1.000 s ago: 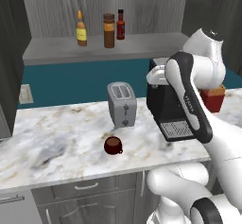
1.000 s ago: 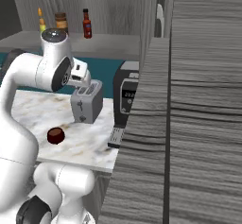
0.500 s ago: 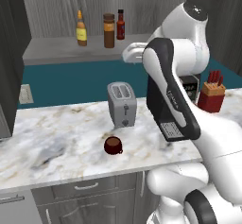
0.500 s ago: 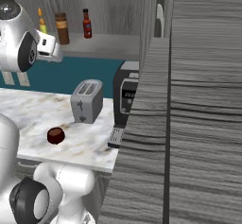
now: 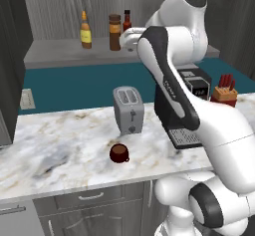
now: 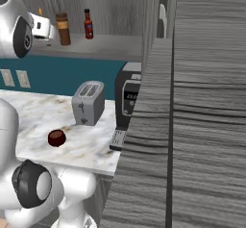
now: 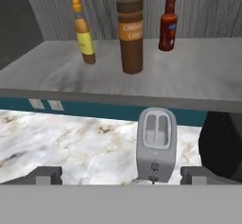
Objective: Pick the cinnamon and honey bottle from the cabinet and place them next to the mug.
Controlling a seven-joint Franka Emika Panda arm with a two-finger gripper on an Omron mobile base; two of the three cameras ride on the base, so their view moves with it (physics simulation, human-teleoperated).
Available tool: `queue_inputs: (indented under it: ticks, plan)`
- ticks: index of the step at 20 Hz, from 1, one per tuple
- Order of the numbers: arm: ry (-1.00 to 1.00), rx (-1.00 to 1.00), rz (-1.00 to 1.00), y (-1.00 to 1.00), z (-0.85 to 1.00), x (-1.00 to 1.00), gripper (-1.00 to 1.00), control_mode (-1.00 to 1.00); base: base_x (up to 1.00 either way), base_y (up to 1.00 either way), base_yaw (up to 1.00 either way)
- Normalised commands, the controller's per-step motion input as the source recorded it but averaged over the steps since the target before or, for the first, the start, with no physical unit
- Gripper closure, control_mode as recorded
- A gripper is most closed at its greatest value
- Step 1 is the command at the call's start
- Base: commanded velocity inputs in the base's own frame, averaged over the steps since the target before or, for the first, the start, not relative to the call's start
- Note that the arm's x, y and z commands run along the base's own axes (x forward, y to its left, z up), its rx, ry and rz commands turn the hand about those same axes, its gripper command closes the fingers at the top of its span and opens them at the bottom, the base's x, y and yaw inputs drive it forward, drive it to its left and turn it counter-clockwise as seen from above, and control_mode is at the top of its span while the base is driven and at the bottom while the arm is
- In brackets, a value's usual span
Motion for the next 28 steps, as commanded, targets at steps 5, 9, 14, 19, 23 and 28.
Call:
queue_inputs:
  ticks: [5, 9, 14, 19, 23, 28]
  plan:
    - [-0.27, 0.00, -0.01, 0.28, 0.01, 0.38, -1.00, -1.00, 0.00, 0.00, 0.00]
    - [-0.23, 0.00, 0.00, 0.07, 0.00, 0.18, -1.00, -1.00, 0.00, 0.00, 0.00]
    - [-0.03, 0.00, 0.01, -0.11, 0.00, 0.40, -1.00, -1.00, 0.00, 0.00, 0.00]
    - [0.14, 0.00, 0.06, -0.48, 0.02, 0.30, -1.00, -1.00, 0.00, 0.00, 0.00]
    - [0.14, 0.00, 0.01, -0.01, 0.00, 0.27, -1.00, -1.00, 0.00, 0.00, 0.00]
    - [0.09, -0.01, 0.00, 0.37, 0.00, 0.38, -1.00, -1.00, 0.00, 0.00, 0.00]
